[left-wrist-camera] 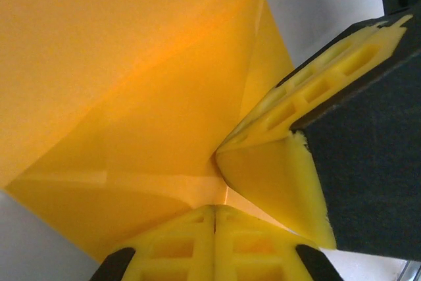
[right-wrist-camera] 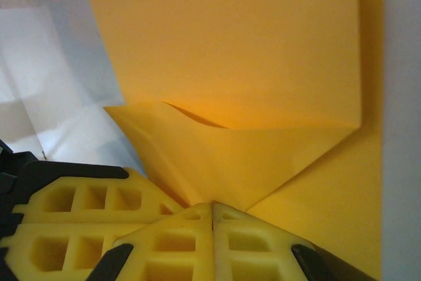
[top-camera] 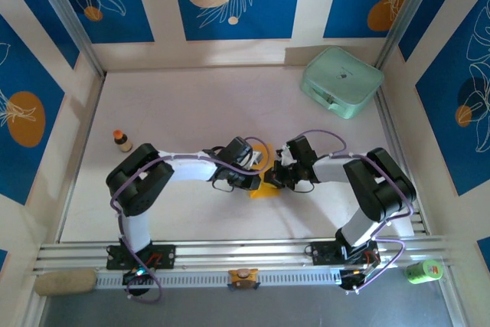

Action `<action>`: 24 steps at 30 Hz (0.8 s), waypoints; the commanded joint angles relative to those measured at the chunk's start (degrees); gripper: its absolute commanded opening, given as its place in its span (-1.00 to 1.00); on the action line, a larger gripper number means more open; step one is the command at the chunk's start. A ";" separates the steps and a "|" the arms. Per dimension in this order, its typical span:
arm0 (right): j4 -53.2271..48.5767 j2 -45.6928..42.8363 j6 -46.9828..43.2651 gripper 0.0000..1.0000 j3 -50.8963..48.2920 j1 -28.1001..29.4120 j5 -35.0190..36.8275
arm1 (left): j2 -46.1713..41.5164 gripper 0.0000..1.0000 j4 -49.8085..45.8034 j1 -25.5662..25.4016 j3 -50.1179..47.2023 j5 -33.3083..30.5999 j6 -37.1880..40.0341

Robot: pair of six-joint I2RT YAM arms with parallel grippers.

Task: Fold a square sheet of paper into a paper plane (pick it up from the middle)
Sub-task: Fold the triangle a second time at the center of the table.

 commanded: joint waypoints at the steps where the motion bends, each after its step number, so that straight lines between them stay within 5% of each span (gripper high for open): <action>1: -4.36 0.70 -0.88 -0.97 -0.12 -1.21 4.05 | -0.39 -1.00 -3.90 0.32 -1.93 -2.68 0.19; 18: -1.74 0.30 -1.44 -0.96 3.76 -0.58 -2.06 | -0.78 -1.00 -4.15 0.45 -2.02 -2.98 0.19; 24: -4.36 4.02 -1.37 -0.97 3.52 -1.56 2.40 | -1.20 -1.00 -4.48 0.41 -2.22 -3.27 0.25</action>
